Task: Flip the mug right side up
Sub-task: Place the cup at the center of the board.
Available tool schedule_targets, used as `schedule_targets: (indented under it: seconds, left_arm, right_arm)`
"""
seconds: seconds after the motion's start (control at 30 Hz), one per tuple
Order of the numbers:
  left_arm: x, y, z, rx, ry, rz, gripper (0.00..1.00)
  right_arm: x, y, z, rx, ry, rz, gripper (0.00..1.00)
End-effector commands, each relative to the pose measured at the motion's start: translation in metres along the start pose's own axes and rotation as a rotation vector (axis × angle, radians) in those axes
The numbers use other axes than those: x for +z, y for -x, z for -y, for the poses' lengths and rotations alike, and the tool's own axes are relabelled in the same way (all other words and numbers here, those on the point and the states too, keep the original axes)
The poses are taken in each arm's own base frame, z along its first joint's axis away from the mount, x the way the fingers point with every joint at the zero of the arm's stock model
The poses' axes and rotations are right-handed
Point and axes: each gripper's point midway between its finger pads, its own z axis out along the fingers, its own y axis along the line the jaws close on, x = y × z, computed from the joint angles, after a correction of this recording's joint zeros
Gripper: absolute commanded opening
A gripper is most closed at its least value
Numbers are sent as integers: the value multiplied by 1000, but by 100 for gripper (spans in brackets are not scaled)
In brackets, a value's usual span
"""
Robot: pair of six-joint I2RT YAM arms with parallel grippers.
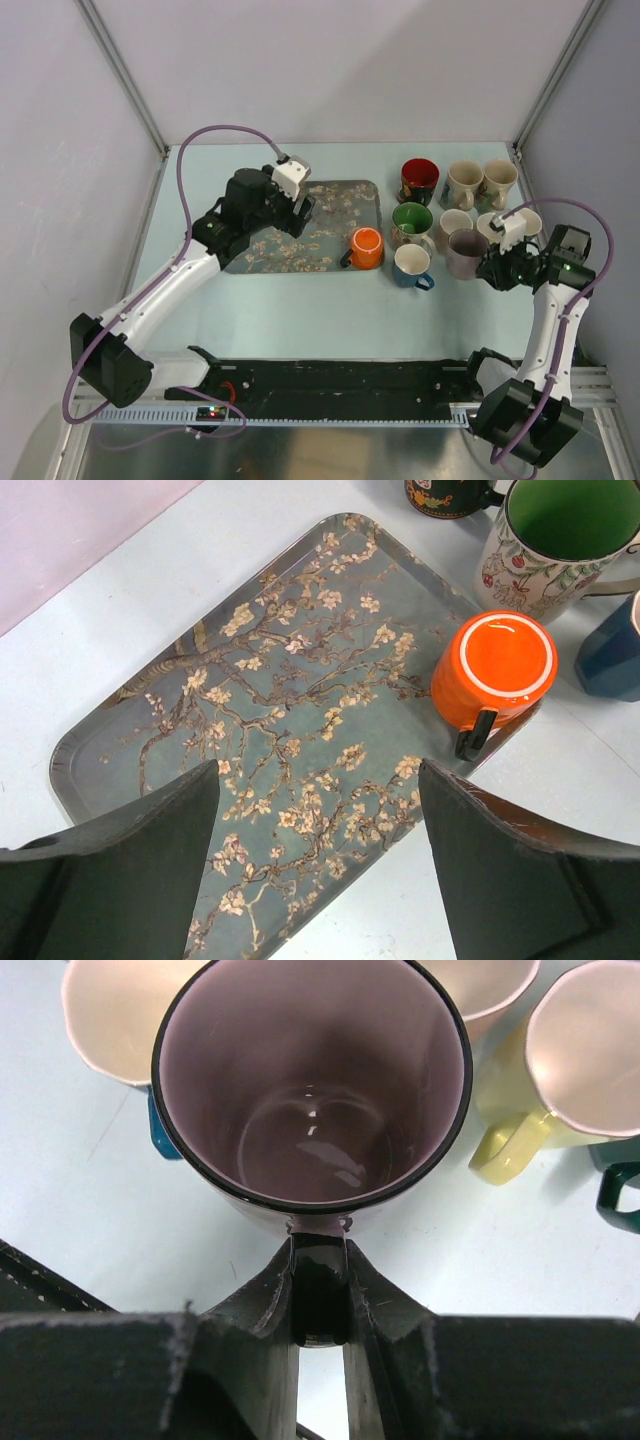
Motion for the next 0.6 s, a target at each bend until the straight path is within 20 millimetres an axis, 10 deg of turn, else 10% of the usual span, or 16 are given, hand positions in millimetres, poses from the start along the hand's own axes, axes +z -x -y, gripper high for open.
schedule_targets:
  seconds: [0.0, 0.57]
  left_arm:
    - [-6, 23, -2, -20, 3, 68, 84]
    - [-9, 26, -9, 22, 36, 74, 85]
  right_arm:
    - [3, -2, -4, -92, 25, 47, 0]
    - [46, -48, 24, -136, -29, -17, 0]
